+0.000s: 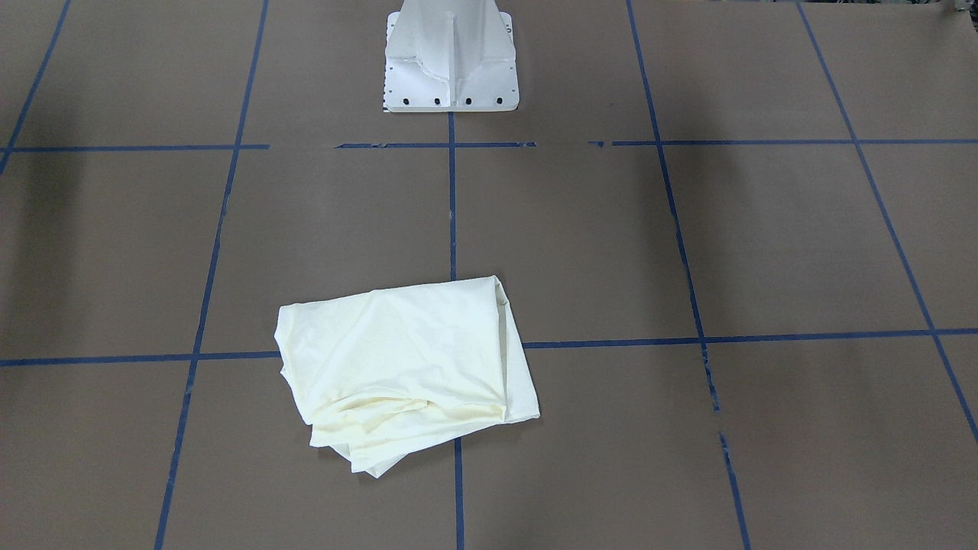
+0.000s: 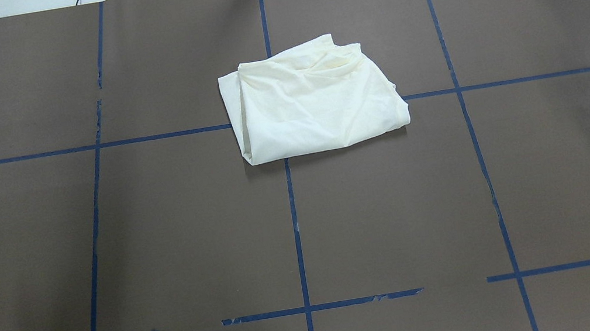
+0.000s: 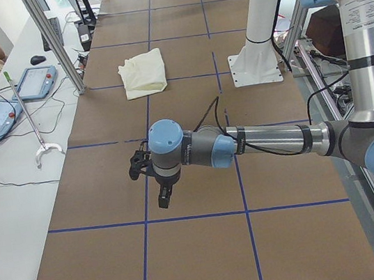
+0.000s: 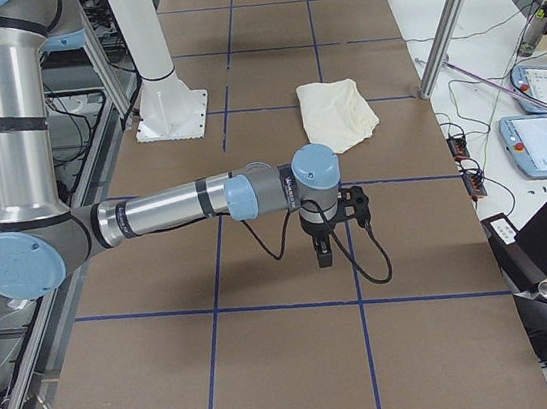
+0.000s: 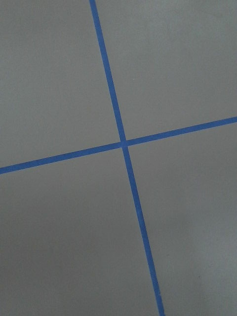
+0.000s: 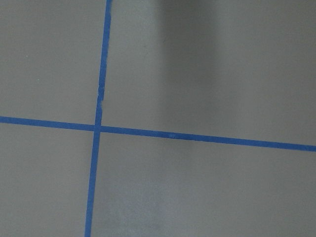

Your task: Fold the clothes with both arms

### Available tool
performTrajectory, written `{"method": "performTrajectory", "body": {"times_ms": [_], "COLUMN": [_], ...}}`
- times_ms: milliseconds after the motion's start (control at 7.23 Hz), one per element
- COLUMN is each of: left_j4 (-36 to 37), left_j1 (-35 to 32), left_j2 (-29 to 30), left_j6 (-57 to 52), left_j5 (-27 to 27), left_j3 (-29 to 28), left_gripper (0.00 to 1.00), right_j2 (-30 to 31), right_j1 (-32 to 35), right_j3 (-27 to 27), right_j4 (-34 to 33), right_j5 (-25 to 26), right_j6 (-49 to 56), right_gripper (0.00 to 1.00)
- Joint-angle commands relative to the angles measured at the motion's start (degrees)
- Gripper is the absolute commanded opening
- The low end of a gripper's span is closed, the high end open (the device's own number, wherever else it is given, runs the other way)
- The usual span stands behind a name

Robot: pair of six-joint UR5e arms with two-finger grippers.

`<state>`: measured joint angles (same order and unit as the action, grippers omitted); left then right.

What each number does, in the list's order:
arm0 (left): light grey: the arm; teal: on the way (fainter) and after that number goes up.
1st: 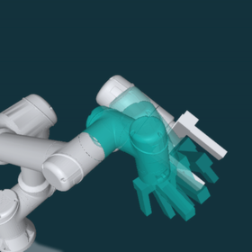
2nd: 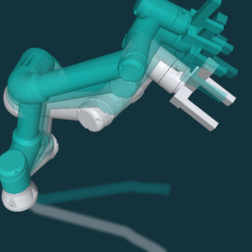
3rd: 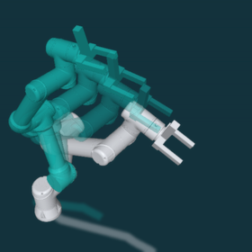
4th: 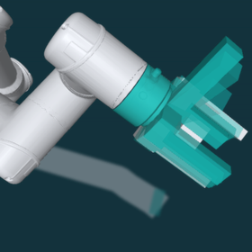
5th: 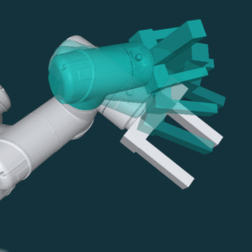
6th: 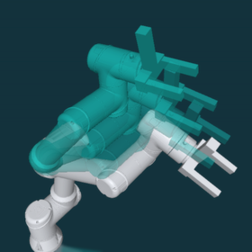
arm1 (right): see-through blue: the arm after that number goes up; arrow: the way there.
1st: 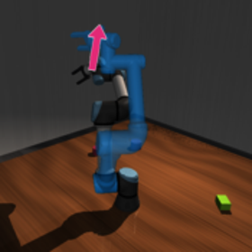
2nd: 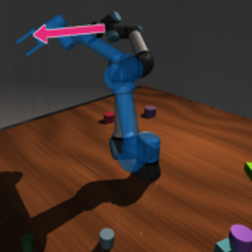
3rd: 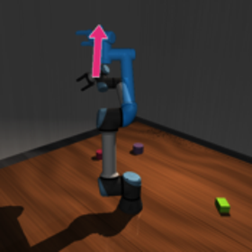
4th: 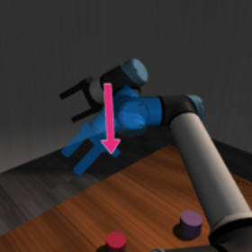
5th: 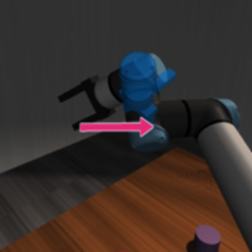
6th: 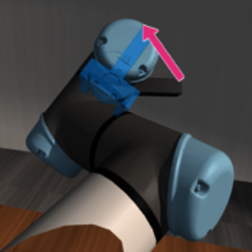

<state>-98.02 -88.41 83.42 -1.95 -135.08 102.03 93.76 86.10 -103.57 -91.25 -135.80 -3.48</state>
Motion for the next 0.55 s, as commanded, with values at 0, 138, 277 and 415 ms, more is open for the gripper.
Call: {"method": "performTrajectory", "body": {"times_ms": [0,138,277,415], "left_j4": [0.37,0.55,0.55,0.38], "left_j1": [0.08,0.08,-0.01,0.08], "left_j2": [0.51,0.61,0.52,0.35], "left_j6": [0.19,0.19,0.02,-0.07], "left_j5": [-0.45,-0.45,-0.45,-0.45], "left_j3": [-0.43,-0.43,-0.34,-0.25], "left_gripper": [1.00,1.00,1.00,1.00], "right_j2": [0.37,0.37,0.37,0.37], "right_j1": [-0.06,-0.06,-0.06,-0.15], "right_j3": [0.30,1.09,1.09,1.01], "right_j4": [-0.06,-0.06,-0.06,0.02], "right_j5": [-0.34,-0.96,-0.88,-0.87], "right_j6": [0.49,0.40,0.05,-0.38], "right_gripper": [1.00,1.00,1.00,1.00]}}
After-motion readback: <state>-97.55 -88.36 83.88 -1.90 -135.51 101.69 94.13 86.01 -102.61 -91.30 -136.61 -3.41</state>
